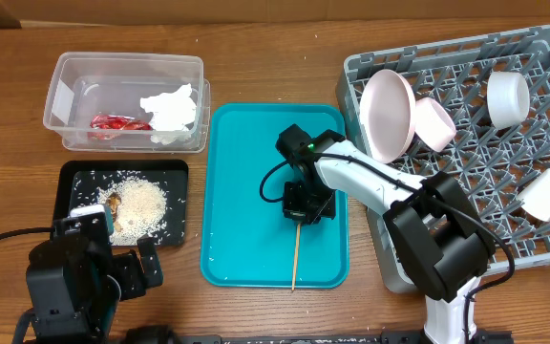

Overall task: Sort waste into correct bins and load items into the dishwasher
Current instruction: 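Lift the chopstick upright and carry it toward the rack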

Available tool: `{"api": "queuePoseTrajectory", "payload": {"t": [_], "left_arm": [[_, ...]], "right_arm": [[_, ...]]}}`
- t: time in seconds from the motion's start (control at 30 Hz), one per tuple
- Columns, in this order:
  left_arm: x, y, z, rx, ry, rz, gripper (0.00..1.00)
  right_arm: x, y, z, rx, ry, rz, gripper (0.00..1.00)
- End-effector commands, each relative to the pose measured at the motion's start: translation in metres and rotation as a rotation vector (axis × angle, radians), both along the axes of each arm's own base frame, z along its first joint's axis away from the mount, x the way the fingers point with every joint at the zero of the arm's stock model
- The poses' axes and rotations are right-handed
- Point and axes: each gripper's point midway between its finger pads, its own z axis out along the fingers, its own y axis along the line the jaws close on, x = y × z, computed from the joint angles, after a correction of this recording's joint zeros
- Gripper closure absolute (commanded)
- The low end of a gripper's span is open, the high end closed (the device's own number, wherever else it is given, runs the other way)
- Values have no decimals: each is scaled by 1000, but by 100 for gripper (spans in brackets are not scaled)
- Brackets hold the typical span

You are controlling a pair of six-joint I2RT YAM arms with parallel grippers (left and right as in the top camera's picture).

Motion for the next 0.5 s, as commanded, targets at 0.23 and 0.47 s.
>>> {"api": "queuePoseTrajectory", "payload": {"t": [0.23, 0.47], "left_arm": [[0, 3, 2, 12, -2, 8, 0], [0, 3, 2, 12, -2, 8, 0]], "right_arm": [[19, -27, 43, -65, -132, 171, 96], [55, -65, 140, -77, -399, 317, 96]]}}
